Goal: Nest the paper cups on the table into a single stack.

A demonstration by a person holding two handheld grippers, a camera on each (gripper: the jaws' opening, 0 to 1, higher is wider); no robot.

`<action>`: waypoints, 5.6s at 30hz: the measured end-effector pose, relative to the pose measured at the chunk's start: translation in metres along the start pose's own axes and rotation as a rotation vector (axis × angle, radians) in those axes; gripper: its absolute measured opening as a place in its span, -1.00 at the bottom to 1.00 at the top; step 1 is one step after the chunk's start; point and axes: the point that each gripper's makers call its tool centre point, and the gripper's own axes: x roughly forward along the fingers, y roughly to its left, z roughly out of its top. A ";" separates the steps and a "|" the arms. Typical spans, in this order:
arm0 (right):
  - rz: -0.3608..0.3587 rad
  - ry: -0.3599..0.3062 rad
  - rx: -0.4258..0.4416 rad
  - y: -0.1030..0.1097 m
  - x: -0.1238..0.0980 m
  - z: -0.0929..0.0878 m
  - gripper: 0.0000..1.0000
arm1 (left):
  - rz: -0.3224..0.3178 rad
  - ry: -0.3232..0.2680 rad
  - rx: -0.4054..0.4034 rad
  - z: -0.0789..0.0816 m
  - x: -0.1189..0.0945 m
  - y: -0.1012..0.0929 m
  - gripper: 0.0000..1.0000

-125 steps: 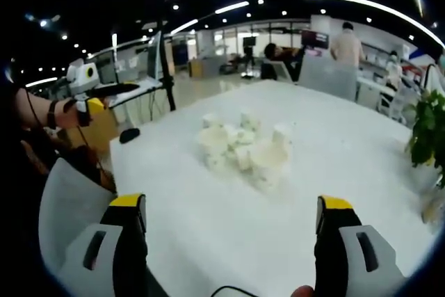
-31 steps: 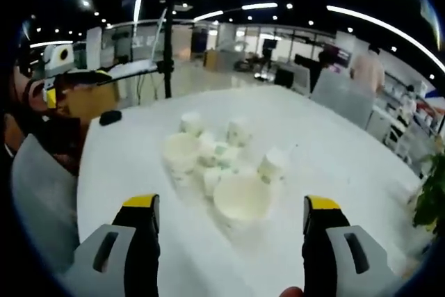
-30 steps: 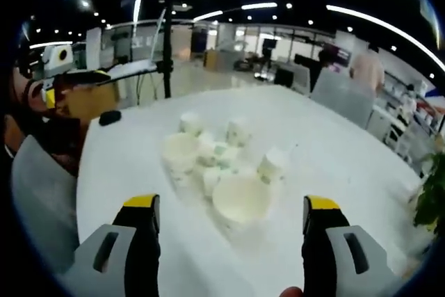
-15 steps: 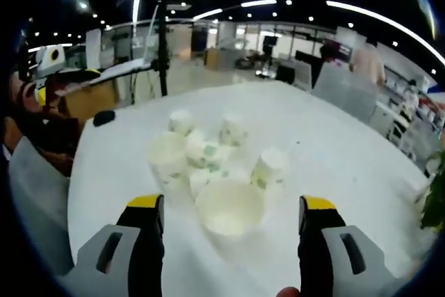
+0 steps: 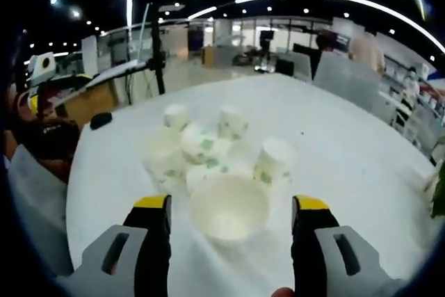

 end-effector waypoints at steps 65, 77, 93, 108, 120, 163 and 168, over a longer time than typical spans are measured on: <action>0.139 -0.158 -0.059 0.054 -0.033 0.036 -0.09 | -0.017 0.014 -0.023 -0.009 -0.007 -0.003 1.00; 0.224 -0.170 -0.139 0.101 -0.044 0.048 -0.09 | -0.037 0.016 -0.017 -0.008 -0.005 -0.007 1.00; 0.290 -0.191 -0.189 0.137 -0.057 0.058 -0.10 | -0.044 0.016 -0.018 -0.011 -0.007 -0.007 1.00; 0.394 -0.171 -0.236 0.187 -0.054 0.043 -0.10 | -0.041 0.013 -0.027 -0.011 -0.010 -0.006 1.00; 0.455 -0.138 -0.238 0.216 -0.038 0.015 -0.10 | -0.041 0.021 -0.034 -0.015 -0.012 -0.007 1.00; 0.467 -0.066 -0.218 0.239 -0.017 -0.030 -0.05 | -0.065 0.051 -0.031 -0.022 -0.009 -0.010 1.00; 0.474 -0.064 -0.222 0.241 -0.017 -0.031 -0.03 | -0.063 0.046 -0.033 -0.020 -0.009 -0.009 1.00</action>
